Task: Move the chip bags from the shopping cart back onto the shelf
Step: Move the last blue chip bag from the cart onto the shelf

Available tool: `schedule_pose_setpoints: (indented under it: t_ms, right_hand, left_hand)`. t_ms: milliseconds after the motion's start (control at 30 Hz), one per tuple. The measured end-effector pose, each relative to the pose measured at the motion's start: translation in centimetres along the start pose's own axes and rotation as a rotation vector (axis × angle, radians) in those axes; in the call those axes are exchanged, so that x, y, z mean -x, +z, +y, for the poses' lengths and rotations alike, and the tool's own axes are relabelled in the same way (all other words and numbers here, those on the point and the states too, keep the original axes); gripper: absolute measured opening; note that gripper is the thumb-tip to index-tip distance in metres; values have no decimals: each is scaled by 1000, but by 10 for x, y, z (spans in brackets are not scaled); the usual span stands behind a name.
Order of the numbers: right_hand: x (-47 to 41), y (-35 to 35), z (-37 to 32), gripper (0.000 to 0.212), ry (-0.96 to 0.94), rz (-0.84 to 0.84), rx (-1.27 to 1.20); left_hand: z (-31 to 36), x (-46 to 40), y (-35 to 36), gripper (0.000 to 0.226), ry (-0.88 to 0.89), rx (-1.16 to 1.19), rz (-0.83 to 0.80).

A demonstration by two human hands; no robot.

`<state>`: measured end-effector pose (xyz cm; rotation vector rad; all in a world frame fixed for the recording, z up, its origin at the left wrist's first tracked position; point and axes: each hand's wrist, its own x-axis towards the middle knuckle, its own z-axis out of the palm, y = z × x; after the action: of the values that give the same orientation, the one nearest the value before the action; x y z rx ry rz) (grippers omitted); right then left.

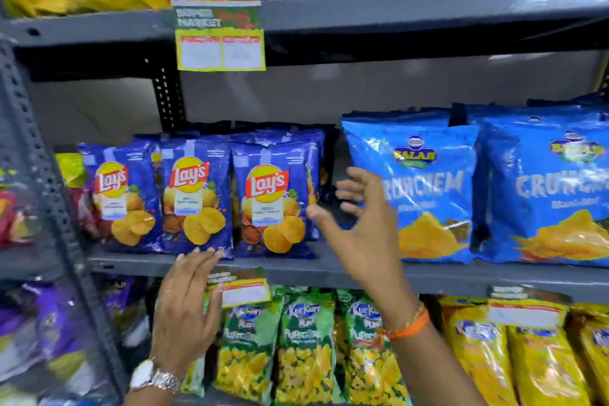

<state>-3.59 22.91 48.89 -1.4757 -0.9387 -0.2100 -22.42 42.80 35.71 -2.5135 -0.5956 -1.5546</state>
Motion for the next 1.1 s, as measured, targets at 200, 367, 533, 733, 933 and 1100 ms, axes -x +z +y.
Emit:
schedule_pose_setpoints:
  t_ms: [200,367,533,733,933,1100]
  right_hand:
    - [-9,75,13,100,202,-125,105]
    - [-10,87,27,91,231,-92,214]
    - [-2,100,34,76,232,20,239]
    - [3,106,37,65,207,124,227]
    - [4,103,28,70,210,100,232]
    - [6,97,23,80,227,36,257]
  left_hand:
    - [-60,12,5,49,-25,89,-26]
    - [-69,15,15,48,-4,139,4]
    - [-73,16,22,45,3,210,44]
    - [-78,16,24,41,26,228,61]
    - [-71,14,21,41,26,252,82]
    - [-60,14,16,47,15,276,132]
